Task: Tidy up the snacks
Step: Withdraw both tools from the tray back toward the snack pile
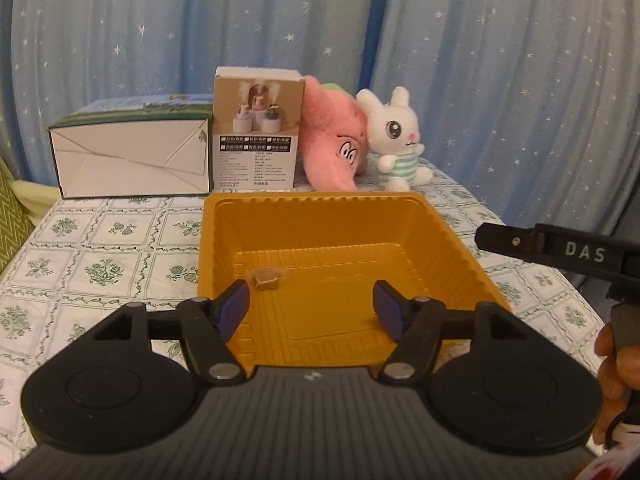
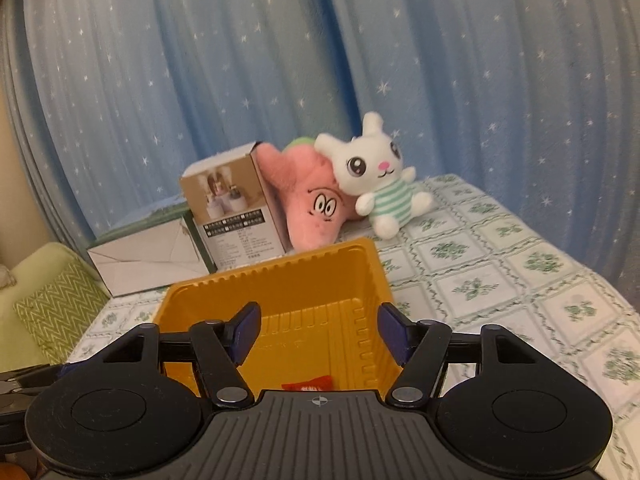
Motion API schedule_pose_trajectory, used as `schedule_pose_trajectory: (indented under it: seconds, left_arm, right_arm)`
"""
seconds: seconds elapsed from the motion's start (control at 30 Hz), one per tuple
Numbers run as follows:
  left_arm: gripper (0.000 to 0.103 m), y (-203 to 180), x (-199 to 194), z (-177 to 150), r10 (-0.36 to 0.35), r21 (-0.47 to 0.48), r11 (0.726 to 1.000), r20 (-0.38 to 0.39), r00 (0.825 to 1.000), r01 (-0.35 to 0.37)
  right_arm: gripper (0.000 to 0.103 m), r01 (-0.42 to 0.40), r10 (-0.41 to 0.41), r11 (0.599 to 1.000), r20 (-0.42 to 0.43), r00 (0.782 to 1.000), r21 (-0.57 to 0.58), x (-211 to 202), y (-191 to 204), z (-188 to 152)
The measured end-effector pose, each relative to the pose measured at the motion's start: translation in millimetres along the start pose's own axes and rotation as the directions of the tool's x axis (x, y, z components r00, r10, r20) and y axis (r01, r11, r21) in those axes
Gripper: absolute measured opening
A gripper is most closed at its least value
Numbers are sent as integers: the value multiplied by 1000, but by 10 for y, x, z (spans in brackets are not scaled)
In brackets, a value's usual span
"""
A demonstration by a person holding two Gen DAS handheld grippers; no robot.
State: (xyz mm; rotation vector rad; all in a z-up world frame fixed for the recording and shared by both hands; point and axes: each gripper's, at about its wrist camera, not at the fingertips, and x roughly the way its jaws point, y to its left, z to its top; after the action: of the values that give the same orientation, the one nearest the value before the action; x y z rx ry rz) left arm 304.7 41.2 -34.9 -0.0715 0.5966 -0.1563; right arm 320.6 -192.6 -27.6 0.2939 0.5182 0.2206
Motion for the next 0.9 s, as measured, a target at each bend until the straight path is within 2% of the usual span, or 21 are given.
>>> schedule_pose_trajectory:
  seconds: [0.2, 0.4, 0.53, 0.9]
  left_arm:
    - [74, -86, -380, -207, 10, -38, 999, 2, 1000, -10]
    - [81, -209, -842, -505, 21, -52, 998, -6, 1000, -22]
    - [87, -283, -1165, -686, 23, -77, 997, -18, 1000, -24]
    - [92, -372, -1947, -1023, 78, -81, 994, -22, 997, -80]
  right_arm:
    - [66, 14, -14, 1000, 11, 1000, 2, -443, 38, -78]
    - [70, 25, -24, 998, 21, 999, -63, -1016, 168, -339]
    - [70, 36, -36, 996, -9, 999, -76, -1355, 199, -548]
    - [72, 45, -48, 998, -68, 997, -46, -2111, 236, -911]
